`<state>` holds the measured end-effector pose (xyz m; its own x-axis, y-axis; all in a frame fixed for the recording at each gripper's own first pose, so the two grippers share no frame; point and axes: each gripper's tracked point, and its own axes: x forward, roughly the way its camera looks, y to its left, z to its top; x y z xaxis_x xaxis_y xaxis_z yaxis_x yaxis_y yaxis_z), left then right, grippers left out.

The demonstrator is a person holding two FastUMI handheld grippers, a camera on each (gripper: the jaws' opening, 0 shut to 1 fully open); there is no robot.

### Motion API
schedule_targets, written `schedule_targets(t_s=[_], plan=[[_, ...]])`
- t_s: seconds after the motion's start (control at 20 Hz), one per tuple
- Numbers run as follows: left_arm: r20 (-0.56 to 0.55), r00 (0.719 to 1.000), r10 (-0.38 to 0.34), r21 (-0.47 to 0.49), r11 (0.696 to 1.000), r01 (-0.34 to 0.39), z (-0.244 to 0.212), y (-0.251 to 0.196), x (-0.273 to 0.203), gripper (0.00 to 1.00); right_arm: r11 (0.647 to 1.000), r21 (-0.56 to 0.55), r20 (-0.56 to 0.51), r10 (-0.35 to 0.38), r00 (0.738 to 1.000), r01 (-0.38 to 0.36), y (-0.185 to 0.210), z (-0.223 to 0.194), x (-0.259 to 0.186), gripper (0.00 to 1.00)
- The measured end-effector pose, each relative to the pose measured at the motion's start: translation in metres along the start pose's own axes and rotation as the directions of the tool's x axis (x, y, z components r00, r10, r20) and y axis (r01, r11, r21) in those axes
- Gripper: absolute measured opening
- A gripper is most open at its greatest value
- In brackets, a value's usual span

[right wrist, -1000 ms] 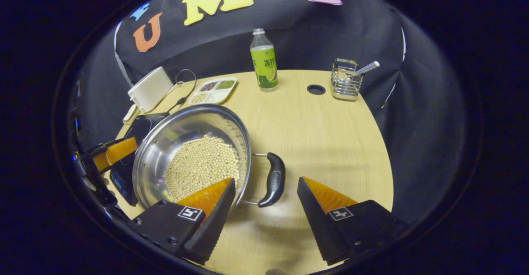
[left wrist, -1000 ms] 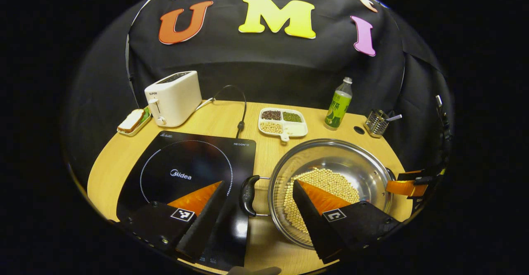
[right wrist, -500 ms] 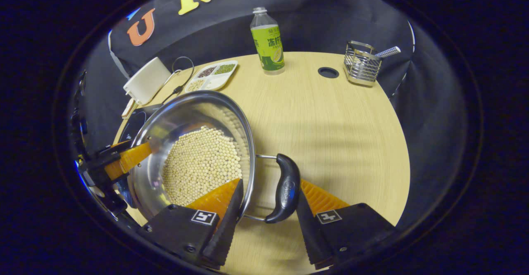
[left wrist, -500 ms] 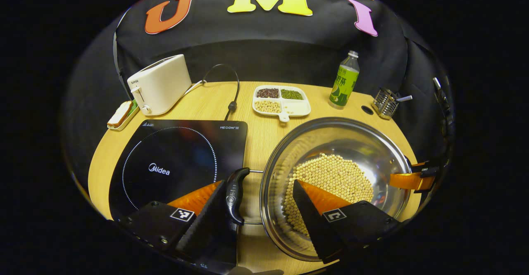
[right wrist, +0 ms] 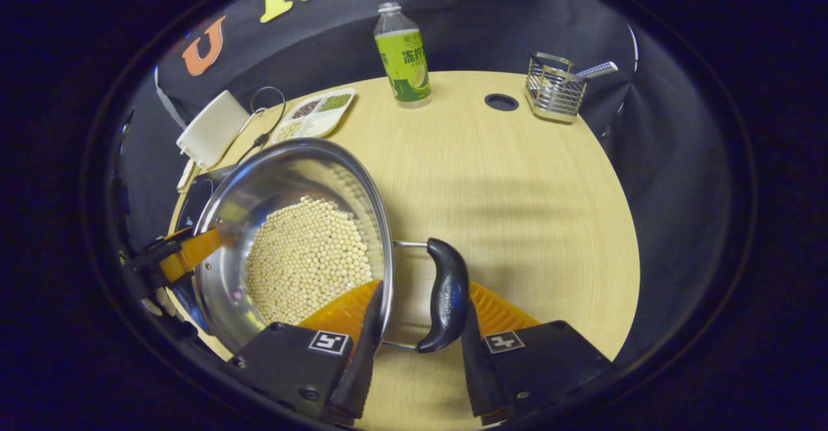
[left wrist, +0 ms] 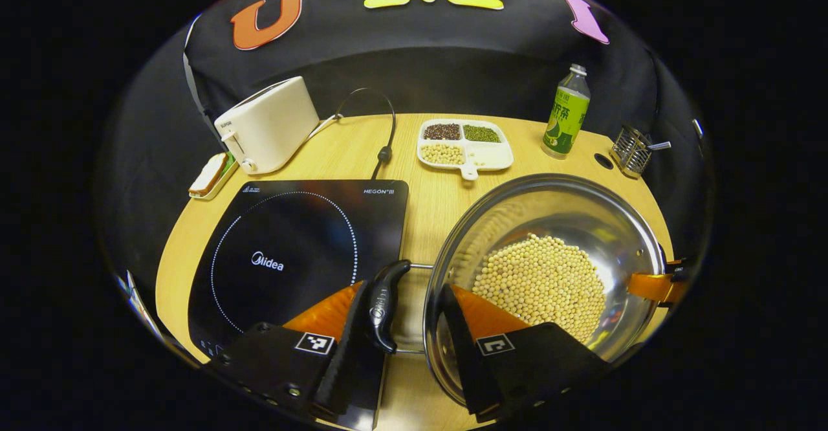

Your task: First push the handle of the pot to place it horizontally, then grasp the pot with both hands and set it on the induction cooktop.

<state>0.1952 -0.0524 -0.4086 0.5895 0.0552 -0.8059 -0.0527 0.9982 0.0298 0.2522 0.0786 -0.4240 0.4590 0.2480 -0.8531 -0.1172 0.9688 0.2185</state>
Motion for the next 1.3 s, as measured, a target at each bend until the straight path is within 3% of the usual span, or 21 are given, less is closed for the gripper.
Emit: schedule_targets(t_s=[0.1, 0.15, 0.2, 0.25, 0.5, 1.3], plan=[[-0.011, 1.0, -0.007, -0.003, 1.0, 0.007, -0.001, -0.001, -0.003, 0.6, 1.0, -0.007, -0.004, -0.011, 1.0, 0.011, 0.0, -0.001, 0.0, 0.59], [-0.017, 1.0, -0.016, -0.005, 1.0, 0.016, -0.001, 0.0, -0.003, 0.7, 1.0, 0.003, -0.002, -0.014, 1.0, 0.014, 0.001, -0.002, -0.001, 0.56], [-0.028, 0.999, -0.027, -0.01, 1.0, 0.027, -0.001, -0.001, -0.003, 0.69, 1.0, 0.009, 0.005, -0.018, 1.0, 0.017, 0.001, -0.004, -0.004, 0.56], [-0.032, 0.999, -0.043, -0.022, 0.999, 0.043, -0.001, 0.0, -0.006, 0.58, 1.0, 0.004, 0.007, -0.022, 1.0, 0.022, 0.002, -0.005, -0.006, 0.56], [0.0, 0.996, -0.09, -0.028, 0.996, 0.09, 0.005, 0.01, -0.005, 0.58, 0.999, 0.003, 0.05, -0.046, 0.998, 0.046, 0.017, -0.013, -0.035, 0.55], [0.056, 0.995, -0.078, -0.031, 0.996, 0.079, 0.013, 0.074, -0.033, 0.58, 0.999, -0.017, 0.108, -0.026, 0.994, 0.028, 0.155, -0.025, -0.073, 0.55]])
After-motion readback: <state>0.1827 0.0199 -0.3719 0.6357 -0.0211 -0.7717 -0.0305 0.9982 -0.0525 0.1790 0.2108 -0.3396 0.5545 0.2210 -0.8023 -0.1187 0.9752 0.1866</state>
